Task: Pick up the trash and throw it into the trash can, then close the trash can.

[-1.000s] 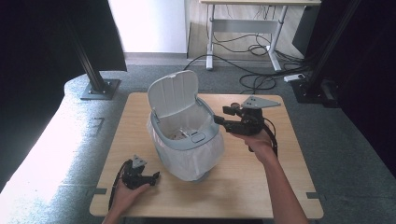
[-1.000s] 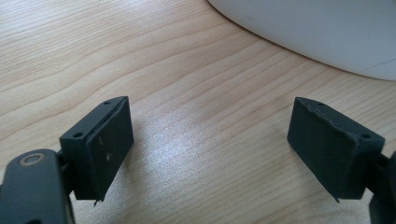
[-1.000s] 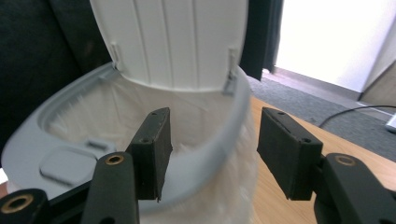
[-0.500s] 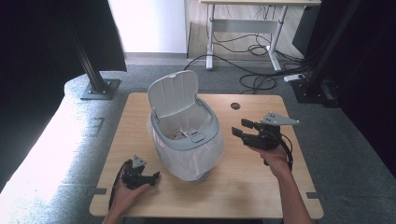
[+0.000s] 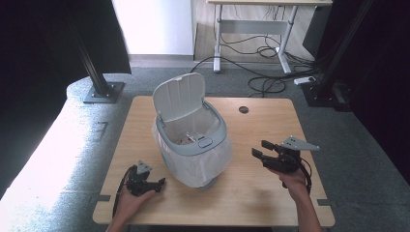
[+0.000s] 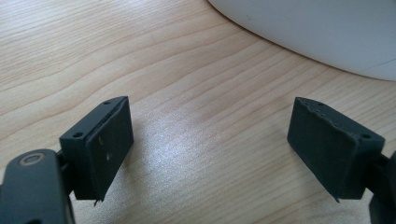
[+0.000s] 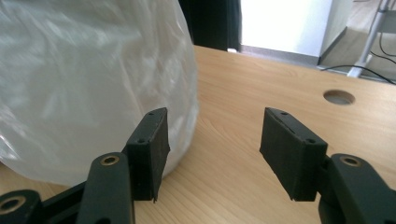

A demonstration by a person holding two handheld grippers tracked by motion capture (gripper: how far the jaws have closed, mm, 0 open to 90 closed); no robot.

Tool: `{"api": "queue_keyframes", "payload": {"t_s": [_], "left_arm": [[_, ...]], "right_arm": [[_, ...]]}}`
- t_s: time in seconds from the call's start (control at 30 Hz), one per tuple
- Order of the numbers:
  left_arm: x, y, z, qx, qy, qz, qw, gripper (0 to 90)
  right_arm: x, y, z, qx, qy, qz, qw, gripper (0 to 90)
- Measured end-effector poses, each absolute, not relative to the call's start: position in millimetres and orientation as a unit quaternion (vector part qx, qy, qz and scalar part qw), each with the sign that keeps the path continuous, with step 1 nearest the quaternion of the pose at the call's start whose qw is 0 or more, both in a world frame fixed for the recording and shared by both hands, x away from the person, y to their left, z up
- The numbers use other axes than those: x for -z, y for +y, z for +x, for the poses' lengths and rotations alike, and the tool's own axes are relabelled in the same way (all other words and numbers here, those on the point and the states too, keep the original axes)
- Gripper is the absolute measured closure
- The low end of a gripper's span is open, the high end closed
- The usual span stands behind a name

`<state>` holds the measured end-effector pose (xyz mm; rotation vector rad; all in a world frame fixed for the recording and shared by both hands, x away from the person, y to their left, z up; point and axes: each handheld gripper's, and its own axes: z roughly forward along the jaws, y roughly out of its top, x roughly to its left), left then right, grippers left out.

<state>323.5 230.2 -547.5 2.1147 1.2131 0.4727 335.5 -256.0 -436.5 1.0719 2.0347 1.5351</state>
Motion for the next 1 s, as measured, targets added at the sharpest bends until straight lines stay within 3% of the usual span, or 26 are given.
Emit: {"api": "queue_keyframes", "payload": {"t_s": [0.27, 0.8, 1.0], "left_arm": [[548, 230, 323, -0.180, 0.463, 0.806, 0.323, 14.2], [545, 230, 322, -0.180, 0.473, 0.803, 0.315, 15.5], [536, 236, 319, -0.175, 0.477, 0.788, 0.349, 15.7]], "right_arm": [[459, -267, 331, -0.538, 0.723, 0.391, 0.187, 41.2], [469, -269, 331, -0.529, 0.730, 0.392, 0.184, 40.9], [469, -270, 331, -0.529, 0.729, 0.394, 0.182, 40.8]]}}
